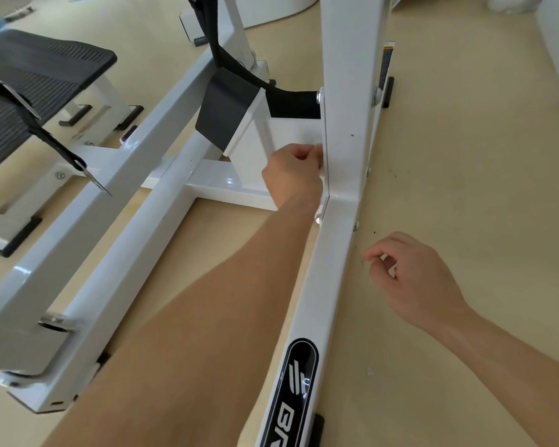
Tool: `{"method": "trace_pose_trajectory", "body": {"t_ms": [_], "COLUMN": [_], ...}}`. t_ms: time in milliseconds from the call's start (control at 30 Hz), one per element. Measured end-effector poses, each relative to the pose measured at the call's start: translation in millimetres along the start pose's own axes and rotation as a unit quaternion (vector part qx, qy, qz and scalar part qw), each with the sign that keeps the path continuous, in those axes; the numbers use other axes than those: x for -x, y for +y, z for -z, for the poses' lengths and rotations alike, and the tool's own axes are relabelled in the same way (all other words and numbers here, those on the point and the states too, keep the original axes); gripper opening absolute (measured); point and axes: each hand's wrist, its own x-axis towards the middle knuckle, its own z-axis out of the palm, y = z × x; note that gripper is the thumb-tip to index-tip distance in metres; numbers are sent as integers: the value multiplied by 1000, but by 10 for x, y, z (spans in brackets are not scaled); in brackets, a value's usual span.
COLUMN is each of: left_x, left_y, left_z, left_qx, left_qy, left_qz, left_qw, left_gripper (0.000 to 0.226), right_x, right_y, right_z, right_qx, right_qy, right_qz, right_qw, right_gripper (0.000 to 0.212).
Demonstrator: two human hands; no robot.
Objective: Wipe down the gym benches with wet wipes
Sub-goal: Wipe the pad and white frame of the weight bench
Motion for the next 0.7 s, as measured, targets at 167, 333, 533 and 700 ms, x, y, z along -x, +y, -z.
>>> {"method": "trace_pose_trajectory", "body": {"t_ms": [167,333,533,700], "left_x": [-291,-208,-15,-293], "left_y": [-49,-83,-59,-60], "left_z": [239,124,42,272], "left_qx": [-6,-52,-3,-50], "left_qy": [86,20,-36,62], "left_qz": [32,92,62,63], "left_qw": [996,994,997,995], "left_gripper": [16,17,16,13], "right_x": [1,9,33,51], "right_y": [-74,-87,-70,-90], "right_z": [-26,0,60,98], "right_qx": [0,-8,-5,-1], "right_qy": [-9,-8,-2,-2], "right_qz": [8,1,4,4], "right_qw": [1000,1000,1000,1000], "right_gripper": [19,18,19,19]}}
